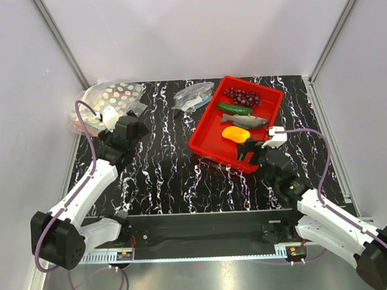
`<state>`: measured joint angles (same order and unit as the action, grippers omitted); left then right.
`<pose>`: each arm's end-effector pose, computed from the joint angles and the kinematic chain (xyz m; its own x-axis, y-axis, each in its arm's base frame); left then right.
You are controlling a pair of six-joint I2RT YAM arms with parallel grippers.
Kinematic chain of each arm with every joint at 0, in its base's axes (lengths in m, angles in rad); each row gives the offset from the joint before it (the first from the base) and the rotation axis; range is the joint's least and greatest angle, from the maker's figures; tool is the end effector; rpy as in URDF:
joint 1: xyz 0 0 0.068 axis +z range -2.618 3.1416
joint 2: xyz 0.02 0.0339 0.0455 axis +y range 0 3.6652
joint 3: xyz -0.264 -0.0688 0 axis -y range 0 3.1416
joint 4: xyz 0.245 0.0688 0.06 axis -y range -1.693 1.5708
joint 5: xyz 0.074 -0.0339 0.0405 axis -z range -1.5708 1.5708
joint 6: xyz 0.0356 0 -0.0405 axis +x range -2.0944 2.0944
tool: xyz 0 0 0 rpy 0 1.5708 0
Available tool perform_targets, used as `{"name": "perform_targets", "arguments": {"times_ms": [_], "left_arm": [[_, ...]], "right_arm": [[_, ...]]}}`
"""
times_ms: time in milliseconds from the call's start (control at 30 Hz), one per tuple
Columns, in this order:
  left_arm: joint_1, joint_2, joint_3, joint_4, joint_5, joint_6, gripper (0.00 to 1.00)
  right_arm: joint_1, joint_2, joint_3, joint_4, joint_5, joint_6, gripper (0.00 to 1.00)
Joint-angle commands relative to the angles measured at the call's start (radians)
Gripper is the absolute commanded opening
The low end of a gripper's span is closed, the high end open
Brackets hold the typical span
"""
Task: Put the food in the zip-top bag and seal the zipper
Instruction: Move the zipper food storage bag to the center of the board.
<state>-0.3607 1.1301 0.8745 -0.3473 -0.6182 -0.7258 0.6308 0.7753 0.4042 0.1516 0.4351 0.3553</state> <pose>0.2360 -0.0670 0.2900 -0.2913 -0.4682 -0.8342 -0.4711 0.8292 -0.3009 0.1585 0.0971 0.2422 -0.2353 0.2188 -0.9470 -0.1288 0.9587 0.2535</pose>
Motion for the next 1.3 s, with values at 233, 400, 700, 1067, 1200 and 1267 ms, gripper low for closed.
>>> {"name": "perform_targets", "arguments": {"times_ms": [233, 400, 700, 1067, 1200, 1267], "left_arm": [[0.136, 0.129, 0.103, 0.042, -0.02, 0.005, 0.99], [0.239, 0.304, 0.213, 0.077, 0.017, -0.047, 0.98], [0.33, 0.664, 0.515, 0.106, 0.061, -0.084, 0.87], [0.359, 0.936, 0.799, 0.031, 0.081, -0.128, 0.78], [0.359, 0.953, 0.787, 0.013, 0.057, -0.17, 0.8], [0.385, 0.955, 0.765, 0.01, 0.06, -0.193, 0.82]], "right_arm": [[-0.003, -0.025, -0.005, 0.043, -0.006, 0.019, 1.0], [-0.003, -0.033, -0.015, 0.051, -0.012, 0.025, 1.0], [-0.003, -0.033, -0.008, 0.039, -0.004, 0.034, 1.0], [-0.003, -0.022, -0.005, 0.034, 0.016, 0.034, 1.0], [-0.003, -0.015, 0.002, 0.025, 0.025, 0.034, 1.0], [-0.003, -0.015, 0.002, 0.023, 0.027, 0.036, 1.0]]}}
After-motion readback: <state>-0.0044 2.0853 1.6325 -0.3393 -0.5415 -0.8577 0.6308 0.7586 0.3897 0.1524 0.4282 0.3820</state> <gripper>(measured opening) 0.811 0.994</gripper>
